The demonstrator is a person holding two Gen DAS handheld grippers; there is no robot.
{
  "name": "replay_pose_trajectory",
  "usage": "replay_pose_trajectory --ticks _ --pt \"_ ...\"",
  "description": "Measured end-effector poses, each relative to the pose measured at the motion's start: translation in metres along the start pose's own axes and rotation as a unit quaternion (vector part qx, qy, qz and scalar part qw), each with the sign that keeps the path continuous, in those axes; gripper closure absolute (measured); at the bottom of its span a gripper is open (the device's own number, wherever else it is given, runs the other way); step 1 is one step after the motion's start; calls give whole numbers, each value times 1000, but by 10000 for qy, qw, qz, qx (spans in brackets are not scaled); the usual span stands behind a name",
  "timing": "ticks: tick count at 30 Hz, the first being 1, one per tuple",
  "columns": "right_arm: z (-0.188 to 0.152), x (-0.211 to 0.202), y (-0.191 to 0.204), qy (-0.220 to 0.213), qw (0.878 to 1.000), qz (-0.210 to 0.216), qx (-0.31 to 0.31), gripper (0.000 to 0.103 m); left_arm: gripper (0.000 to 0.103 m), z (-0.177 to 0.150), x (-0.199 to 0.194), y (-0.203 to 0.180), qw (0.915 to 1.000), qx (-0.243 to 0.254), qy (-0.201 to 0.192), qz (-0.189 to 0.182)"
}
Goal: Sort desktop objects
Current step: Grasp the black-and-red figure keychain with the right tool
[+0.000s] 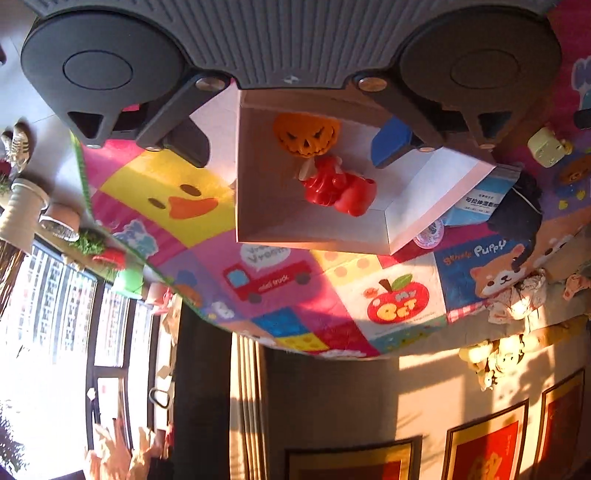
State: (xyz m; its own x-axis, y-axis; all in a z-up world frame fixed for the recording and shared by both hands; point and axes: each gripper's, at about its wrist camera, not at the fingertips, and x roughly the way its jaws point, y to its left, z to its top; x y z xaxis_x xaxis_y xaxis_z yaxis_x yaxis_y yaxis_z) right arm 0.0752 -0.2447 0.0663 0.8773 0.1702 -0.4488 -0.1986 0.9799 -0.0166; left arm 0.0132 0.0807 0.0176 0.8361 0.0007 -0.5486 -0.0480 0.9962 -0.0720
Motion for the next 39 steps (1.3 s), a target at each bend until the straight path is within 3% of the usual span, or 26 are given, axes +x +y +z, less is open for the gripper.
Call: replay_pose_trajectory --ticks 4,9,12,15,17,21,24,28,32,39 --pt "-25 -25 -1 279 9989 360 134 0 1 12 9 -19 9993 317 -97 -155" --pt "-62 -34 11 731 9952 628 181 0 2 27 35 -31 9981 611 -16 3" --pt "-70 -37 19 712 9952 658 94 0 24 30 48 -31 9975 675 217 9" --pt "-70 -36 19 652 9949 765 82 0 28 28 53 -31 9966 767 277 67" --pt "-71 -33 18 714 9940 817 132 0 41 27 54 -34 9961 836 285 71" --pt "-70 -32 14 747 9931 856 284 0 41 25 37 -48 9942 1061 124 -129" --pt "-71 -32 14 750 9930 866 290 0 41 16 10 -70 9875 1437 -76 -642" --pt "-71 -31 15 772 9927 881 284 0 35 -3 -9 -91 9818 1549 37 -1095" --pt "-71 -29 15 805 9923 898 289 0 24 -15 -14 -97 9824 1420 240 -1190" --pt "-69 -23 16 1007 9905 892 279 0 14 -31 -25 -93 9853 1194 357 -1167"
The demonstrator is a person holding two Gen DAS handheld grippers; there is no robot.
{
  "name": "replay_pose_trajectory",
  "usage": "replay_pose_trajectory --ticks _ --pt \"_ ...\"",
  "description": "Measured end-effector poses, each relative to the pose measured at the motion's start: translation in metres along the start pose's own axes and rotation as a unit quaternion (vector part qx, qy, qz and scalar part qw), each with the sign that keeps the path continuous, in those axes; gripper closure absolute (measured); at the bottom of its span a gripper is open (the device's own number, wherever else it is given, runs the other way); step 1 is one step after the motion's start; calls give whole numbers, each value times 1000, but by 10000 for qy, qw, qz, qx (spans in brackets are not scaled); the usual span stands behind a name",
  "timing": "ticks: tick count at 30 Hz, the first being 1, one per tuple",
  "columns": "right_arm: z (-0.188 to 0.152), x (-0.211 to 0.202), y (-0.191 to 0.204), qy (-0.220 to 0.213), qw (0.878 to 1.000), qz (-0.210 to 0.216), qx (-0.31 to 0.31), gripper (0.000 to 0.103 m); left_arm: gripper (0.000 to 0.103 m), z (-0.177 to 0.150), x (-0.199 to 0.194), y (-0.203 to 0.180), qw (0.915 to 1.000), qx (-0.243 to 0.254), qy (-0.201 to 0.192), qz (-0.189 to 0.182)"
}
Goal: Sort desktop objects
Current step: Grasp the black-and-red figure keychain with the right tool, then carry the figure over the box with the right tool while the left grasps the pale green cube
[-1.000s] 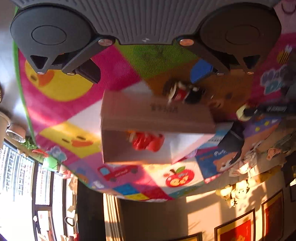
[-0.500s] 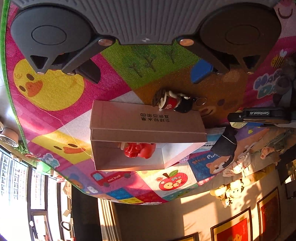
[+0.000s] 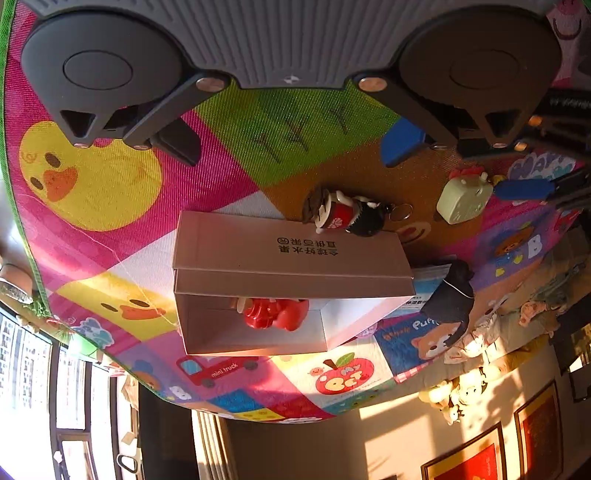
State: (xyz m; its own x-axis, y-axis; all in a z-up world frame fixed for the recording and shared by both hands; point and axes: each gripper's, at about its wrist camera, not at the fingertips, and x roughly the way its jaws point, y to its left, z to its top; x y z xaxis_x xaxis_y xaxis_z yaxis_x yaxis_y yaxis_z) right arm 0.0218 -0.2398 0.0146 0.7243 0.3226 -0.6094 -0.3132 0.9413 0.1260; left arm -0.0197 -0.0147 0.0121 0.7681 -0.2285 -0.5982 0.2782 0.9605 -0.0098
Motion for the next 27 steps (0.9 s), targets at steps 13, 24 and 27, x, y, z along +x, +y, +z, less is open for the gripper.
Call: replay_pose_trajectory --ticks 13,24,27 --pt "44 45 47 338 9967 221 -699 31 7 -12 -6 8 9995 -277 -76 -156" --pt "20 4 30 362 9975 78 -607 34 7 -4 3 12 9989 -397 31 -256" --pt "3 -11 24 454 9975 79 -535 39 7 7 15 5 9996 -201 -44 -169"
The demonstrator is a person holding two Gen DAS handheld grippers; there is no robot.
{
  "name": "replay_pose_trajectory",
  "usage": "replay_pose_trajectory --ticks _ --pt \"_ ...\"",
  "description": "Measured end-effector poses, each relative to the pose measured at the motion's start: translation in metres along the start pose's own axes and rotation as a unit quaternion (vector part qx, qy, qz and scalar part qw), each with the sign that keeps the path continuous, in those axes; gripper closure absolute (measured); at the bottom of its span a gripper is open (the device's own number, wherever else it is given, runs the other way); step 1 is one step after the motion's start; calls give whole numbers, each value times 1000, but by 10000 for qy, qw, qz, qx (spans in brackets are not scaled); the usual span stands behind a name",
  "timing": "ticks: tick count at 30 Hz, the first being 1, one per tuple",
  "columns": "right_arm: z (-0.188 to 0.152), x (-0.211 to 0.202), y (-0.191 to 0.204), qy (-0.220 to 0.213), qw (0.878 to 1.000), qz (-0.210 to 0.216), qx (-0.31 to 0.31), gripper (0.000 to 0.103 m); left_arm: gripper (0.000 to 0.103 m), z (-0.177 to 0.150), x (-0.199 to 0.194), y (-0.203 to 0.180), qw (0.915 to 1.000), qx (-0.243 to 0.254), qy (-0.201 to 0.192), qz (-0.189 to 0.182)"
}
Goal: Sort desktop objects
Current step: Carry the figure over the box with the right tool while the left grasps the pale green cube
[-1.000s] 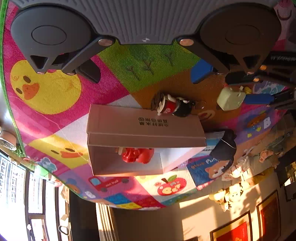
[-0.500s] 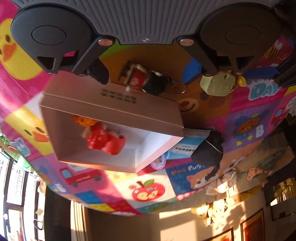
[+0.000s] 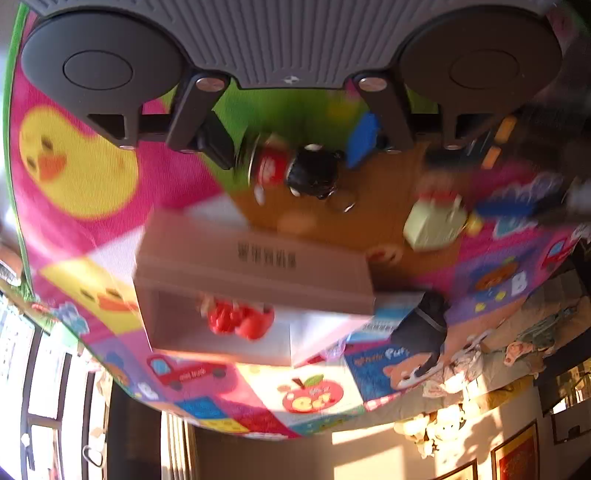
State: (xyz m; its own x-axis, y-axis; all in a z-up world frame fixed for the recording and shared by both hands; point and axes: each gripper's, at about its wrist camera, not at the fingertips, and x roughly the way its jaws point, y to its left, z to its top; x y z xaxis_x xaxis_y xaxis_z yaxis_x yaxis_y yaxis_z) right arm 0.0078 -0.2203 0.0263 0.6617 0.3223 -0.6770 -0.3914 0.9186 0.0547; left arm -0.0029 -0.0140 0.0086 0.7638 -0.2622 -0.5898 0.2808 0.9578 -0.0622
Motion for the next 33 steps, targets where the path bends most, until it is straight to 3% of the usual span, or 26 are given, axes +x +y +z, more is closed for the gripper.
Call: replay_pose_trajectory --ticks 5,9,12,16,19,24,25,26,33 --pt "-21 -14 3 -50 9999 138 -79 36 6 16 20 -9 9994 141 -17 -308" --pt "-22 -22 7 -277 9989 92 -361 31 6 17 14 -11 9988 199 -74 -443" --pt "-19 -28 11 -615 9949 -25 -803 18 4 9 3 -9 9993 239 -48 -299" --pt "-5 -19 9 -620 9946 67 -834 16 3 -7 -7 2 9999 9 113 -2" --pt "5 -8 7 -567 9967 66 -577 16 3 -11 -14 13 9995 -290 81 -41" --pt "15 17 0 -241 9995 -64 -212 16 3 -12 -13 15 9994 -343 87 -52" --pt "16 22 -2 -147 9998 -51 -93 19 3 -13 -13 14 9995 -305 80 -42" --pt "16 25 -5 -67 10000 -11 8 33 3 -13 -14 13 9996 -270 61 -22" --pt "14 2 -2 -483 9988 -76 -40 34 3 -2 -4 -5 9999 133 -74 80"
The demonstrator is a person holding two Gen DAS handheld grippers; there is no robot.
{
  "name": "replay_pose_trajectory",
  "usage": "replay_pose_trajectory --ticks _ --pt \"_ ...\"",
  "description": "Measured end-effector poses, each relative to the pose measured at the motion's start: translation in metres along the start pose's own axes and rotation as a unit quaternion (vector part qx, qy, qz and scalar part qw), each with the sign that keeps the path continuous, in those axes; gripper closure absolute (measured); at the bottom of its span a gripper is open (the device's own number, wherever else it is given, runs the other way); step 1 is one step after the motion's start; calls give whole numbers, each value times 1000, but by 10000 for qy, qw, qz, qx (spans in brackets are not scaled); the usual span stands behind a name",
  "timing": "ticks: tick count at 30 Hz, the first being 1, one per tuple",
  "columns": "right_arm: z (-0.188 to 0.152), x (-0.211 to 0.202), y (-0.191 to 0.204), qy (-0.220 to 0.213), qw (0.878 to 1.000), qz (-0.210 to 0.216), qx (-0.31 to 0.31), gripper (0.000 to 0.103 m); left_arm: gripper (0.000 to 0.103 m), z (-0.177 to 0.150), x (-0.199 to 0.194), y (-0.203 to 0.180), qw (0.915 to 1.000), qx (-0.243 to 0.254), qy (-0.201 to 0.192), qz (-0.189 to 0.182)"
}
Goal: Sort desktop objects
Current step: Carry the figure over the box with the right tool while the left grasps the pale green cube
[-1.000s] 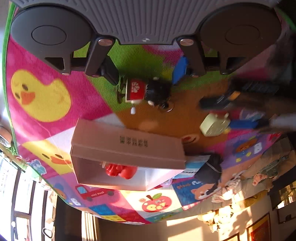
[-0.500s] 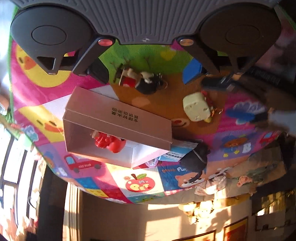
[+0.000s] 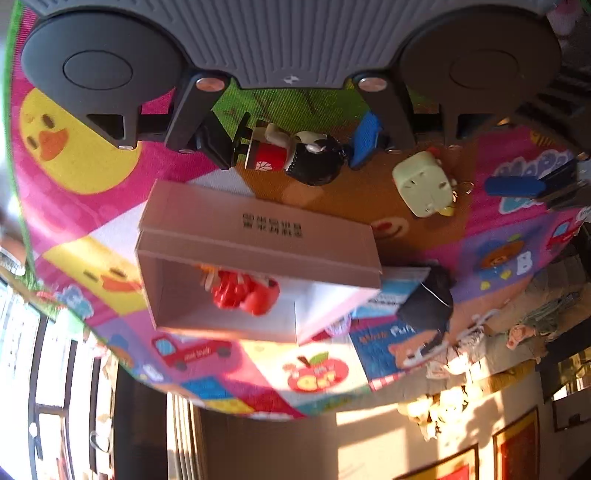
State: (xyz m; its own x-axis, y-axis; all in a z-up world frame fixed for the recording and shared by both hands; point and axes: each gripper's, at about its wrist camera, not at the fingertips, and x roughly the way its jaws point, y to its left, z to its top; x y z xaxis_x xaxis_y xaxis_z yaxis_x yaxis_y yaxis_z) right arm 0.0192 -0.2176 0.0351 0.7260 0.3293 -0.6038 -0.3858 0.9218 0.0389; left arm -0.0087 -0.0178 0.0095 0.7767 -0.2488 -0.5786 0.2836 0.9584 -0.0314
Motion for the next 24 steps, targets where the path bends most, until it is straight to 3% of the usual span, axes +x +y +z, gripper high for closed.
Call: replay_pose_trajectory --ticks 3,5,7,9,10,15,19,21,24 --pt "-2 -13 2 -114 9998 -74 -111 34 5 8 13 -11 9995 291 -37 141" --pt "-4 -21 -1 -124 9998 -128 -93 34 16 12 22 -16 9990 398 19 181" --pt "-5 -26 -5 -107 9998 -163 -56 34 17 14 28 -17 9990 407 98 165" --pt "-7 -31 -8 -59 9998 -175 -23 34 27 14 31 -18 9987 443 165 204" --pt "-9 -33 -10 -27 9999 -160 3 34 40 14 31 -19 9984 473 153 255" --pt "-13 -47 -12 14 9999 -119 -102 34 39 14 16 -24 9980 591 49 223" --pt "7 -79 -20 -475 9988 0 -144 34 40 47 -23 -30 9955 667 -659 151" --pt "33 -103 -32 -888 9958 205 94 34 40 72 -45 -35 9884 837 -1240 242" --pt "71 -136 -46 -1574 9869 267 229 34 39 102 -60 -42 9783 1058 -1745 363"
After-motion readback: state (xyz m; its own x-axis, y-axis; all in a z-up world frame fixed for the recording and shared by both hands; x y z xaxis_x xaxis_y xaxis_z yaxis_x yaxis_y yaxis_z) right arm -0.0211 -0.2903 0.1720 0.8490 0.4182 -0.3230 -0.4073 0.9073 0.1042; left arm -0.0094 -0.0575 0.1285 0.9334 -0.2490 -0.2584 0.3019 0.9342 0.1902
